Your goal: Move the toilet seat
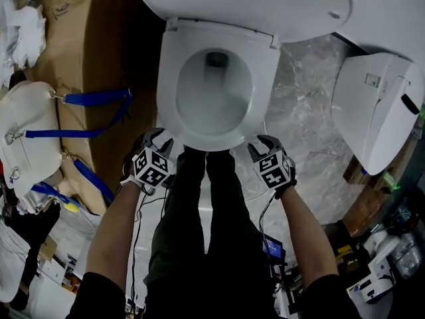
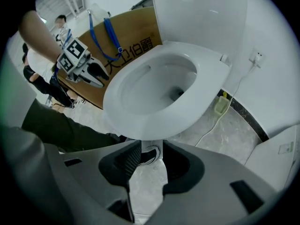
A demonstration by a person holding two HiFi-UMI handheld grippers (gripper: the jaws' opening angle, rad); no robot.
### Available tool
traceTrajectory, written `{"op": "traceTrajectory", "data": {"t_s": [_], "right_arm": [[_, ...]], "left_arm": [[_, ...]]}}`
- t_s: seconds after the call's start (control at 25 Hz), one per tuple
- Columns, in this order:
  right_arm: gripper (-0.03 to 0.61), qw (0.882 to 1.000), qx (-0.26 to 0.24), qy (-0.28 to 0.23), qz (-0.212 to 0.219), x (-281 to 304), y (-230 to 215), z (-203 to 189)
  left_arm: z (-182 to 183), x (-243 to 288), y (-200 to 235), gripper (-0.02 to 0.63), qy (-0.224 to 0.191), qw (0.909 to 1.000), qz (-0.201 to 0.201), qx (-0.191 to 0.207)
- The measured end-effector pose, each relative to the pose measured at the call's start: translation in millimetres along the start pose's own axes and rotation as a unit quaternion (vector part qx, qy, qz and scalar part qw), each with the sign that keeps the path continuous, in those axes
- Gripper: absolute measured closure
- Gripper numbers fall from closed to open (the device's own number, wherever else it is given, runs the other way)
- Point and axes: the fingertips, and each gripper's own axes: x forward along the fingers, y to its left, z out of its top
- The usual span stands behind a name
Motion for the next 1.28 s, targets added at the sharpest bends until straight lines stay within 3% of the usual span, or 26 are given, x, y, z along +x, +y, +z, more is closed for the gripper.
{"op": "traceTrajectory", "data": {"t_s": [0.44,0.96,1.28], "right_arm": [[0.42,1.0,-0.025,0.014,0.011,32.8,-3.5,-9.0],[0.42,0.998,-0.056,0.004,0.009,32.8,-2.7,-7.6],[0.42,0.997,-0.054,0.002,0.047,-1.3,8.0,1.7]], "left_arm": [[-14.6,28.7,-7.8,0.436,0.027,0.9993,-0.019,0.016],[-9.5,28.3,-7.6,0.436,0.007,1.0,-0.003,-0.005],[0.1,-9.9,-12.9,0.436,-0.019,0.9997,-0.005,-0.016]]}}
